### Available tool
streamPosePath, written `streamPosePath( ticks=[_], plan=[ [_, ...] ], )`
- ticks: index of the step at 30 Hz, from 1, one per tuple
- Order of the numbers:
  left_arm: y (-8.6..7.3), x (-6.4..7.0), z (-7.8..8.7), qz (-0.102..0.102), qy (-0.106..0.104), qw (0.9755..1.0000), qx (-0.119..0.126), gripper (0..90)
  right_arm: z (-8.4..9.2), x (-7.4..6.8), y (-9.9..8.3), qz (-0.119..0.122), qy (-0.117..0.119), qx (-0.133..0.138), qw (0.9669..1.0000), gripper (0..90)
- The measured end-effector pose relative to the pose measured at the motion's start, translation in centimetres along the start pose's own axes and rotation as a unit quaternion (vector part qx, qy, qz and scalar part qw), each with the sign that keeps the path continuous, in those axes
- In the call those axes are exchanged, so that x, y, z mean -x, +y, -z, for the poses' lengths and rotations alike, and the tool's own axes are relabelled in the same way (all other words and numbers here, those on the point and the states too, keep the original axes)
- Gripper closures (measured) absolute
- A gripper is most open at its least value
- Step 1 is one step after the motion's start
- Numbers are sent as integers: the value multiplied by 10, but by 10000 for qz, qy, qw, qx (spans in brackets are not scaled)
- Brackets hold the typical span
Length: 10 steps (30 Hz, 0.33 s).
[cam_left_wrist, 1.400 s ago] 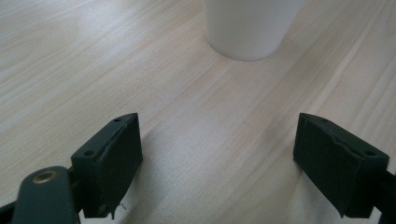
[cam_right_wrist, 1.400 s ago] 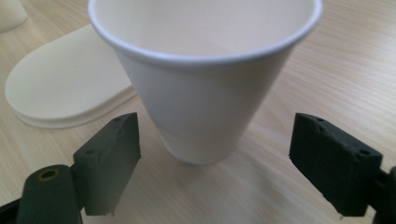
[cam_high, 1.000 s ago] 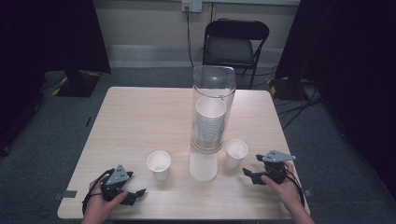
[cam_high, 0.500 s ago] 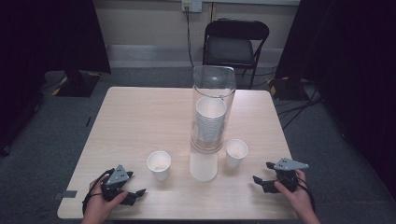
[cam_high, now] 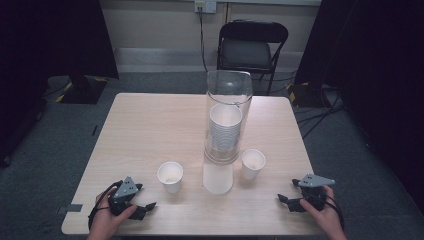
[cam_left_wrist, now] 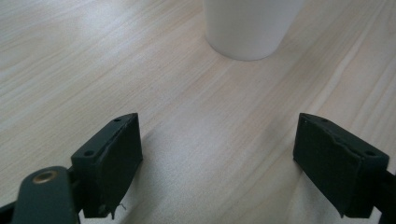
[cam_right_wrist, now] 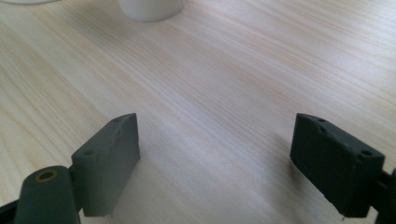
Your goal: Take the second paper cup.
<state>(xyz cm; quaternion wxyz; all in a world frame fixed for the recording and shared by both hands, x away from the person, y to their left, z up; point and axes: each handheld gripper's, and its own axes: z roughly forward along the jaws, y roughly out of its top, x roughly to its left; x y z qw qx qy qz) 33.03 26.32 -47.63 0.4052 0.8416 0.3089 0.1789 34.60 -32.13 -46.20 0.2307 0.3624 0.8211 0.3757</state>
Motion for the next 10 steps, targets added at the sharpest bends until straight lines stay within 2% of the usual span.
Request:
streamPosePath(
  ticks=[3, 9, 10],
  plan=[
    [0, 0, 0, -2, 0, 10000, 0, 150, -1, 1, 0, -35, 89, -62, 9999, 143],
    [0, 0, 0, -46, 30, 10000, 1, 150, -1, 1, 0, -52, 80, -75, 9999, 136],
    [0, 0, 0, 7, -6, 10000, 7, 150, -1, 1, 0, -64, 75, -74, 9999, 136]
  ],
)
